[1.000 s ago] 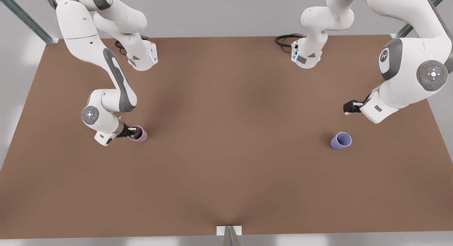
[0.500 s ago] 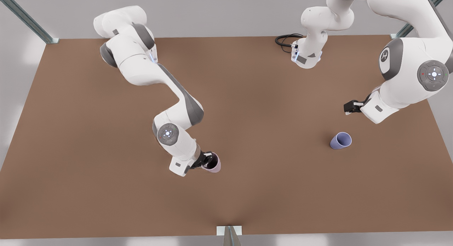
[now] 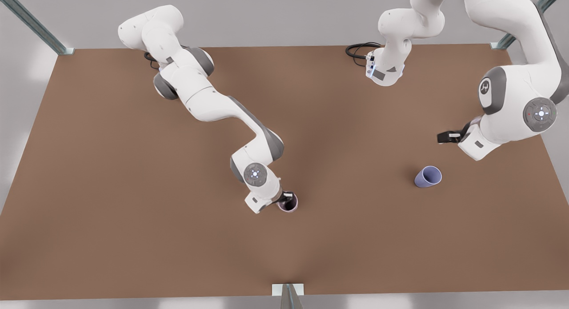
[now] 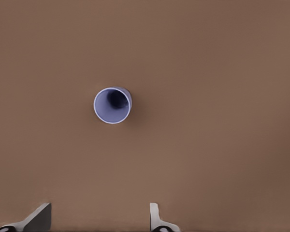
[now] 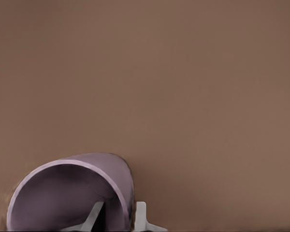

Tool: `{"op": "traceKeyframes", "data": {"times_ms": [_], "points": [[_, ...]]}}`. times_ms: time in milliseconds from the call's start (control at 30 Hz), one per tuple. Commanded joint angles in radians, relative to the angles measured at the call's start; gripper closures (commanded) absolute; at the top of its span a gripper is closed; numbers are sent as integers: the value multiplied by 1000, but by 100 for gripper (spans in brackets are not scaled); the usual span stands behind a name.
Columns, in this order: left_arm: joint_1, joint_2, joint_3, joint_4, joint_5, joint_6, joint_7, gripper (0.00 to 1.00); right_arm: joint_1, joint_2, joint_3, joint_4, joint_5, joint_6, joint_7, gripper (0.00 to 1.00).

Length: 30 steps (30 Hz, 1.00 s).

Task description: Stack the cups, with the pink cup at the bottom and the purple cup at the top

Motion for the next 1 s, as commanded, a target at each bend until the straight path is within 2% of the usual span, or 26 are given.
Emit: {"op": "traceKeyframes", "data": {"times_ms": [0,167,300,367,433,467,533,567,667,767,833,967], "points": [[37,3,10,-94,-4,291,24,0,5,-3,-1,1,-4,31,331,0],[67,43,33,-217,-4,506,12,0,6,-3,-1,-2,-4,43,330,0],[68,63,36,-232,-4,518,10,0,6,-6,-1,-4,-10,42,330,0],[73,79,36,-232,-4,534,10,0,5,-43,-1,-7,-11,-31,331,0],[77,85,36,-277,-4,593,10,0,-76,-207,-1,-42,-16,-128,266,0],[79,99,36,-280,-4,627,10,0,-171,-337,-1,-131,-16,-232,100,0],[79,121,36,-277,-7,687,9,0,-363,-589,-2,-392,-16,-288,-95,0],[79,155,36,-272,-12,730,9,0,-481,-769,-1,-572,-24,-315,-242,0],[79,178,36,-258,-12,733,9,0,-592,-1023,-2,-807,-24,-401,-327,0],[79,198,36,-261,-12,730,9,0,-684,-1010,-7,-810,15,-386,-548,0],[81,220,36,-263,-12,730,10,0,-672,-1014,-6,-855,7,-317,-685,0],[96,275,36,-269,-10,728,10,0,-574,-991,2,-806,-117,-322,-1123,0]]}}
